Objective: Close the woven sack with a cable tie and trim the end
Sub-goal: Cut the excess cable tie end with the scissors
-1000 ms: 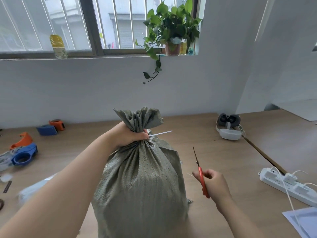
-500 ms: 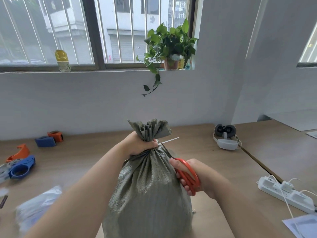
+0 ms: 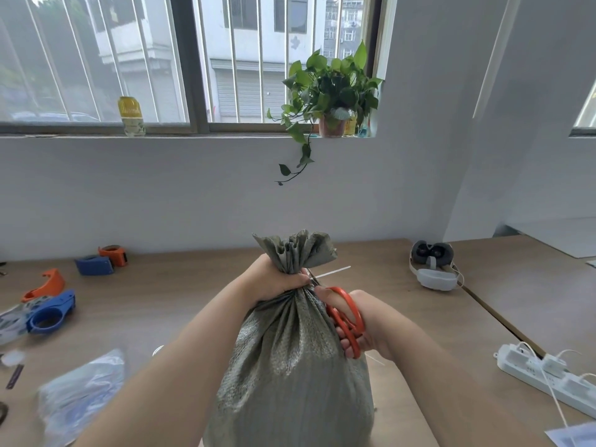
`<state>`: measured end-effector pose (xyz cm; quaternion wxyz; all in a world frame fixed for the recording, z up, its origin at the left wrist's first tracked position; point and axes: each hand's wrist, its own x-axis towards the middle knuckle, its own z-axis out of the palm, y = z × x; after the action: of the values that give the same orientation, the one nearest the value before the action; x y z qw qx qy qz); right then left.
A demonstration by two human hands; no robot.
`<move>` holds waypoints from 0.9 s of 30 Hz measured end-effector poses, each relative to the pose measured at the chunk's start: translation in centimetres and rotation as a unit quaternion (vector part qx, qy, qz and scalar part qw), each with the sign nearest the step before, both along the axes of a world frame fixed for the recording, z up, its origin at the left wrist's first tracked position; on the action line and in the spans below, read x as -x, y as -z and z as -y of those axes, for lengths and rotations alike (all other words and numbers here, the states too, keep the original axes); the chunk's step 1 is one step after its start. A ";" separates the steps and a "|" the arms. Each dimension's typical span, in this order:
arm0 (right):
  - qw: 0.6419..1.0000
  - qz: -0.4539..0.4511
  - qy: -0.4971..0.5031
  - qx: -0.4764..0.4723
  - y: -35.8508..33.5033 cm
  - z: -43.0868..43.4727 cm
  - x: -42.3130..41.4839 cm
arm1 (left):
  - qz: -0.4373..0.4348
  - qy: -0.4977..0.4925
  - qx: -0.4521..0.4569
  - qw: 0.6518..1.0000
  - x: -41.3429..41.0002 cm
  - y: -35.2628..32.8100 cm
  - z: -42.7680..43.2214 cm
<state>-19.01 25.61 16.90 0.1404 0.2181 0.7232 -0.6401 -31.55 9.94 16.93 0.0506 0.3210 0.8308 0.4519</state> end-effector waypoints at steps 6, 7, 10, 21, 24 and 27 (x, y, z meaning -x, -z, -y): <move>1.000 -0.011 0.018 -0.004 0.3 0.6 0.0 | -0.007 -0.008 -0.005 1.000 0.1 0.3 0.0; 1.000 -0.011 0.022 -0.005 0.3 0.7 0.0 | -0.008 -0.006 -0.005 1.000 0.1 0.3 -0.1; 0.999 -0.014 0.031 -0.011 0.5 0.9 0.0 | -0.007 -0.002 -0.008 1.000 0.0 0.2 -0.1; 0.991 -0.108 0.007 -0.077 1.2 1.2 -1.1 | -0.002 -0.011 -0.005 1.000 -0.2 0.2 -0.1; 0.992 -0.108 0.014 -0.058 1.2 1.1 -1.2 | -0.003 -0.007 -0.005 1.000 -0.2 0.1 0.1; 0.994 -0.104 0.024 -0.038 1.2 0.9 -1.1 | 0.000 -0.008 -0.001 1.000 -0.3 0.1 0.2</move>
<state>-17.95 24.73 15.66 0.0411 0.1728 0.7525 -0.6342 -31.20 9.74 16.85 0.0467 0.3145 0.8328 0.4532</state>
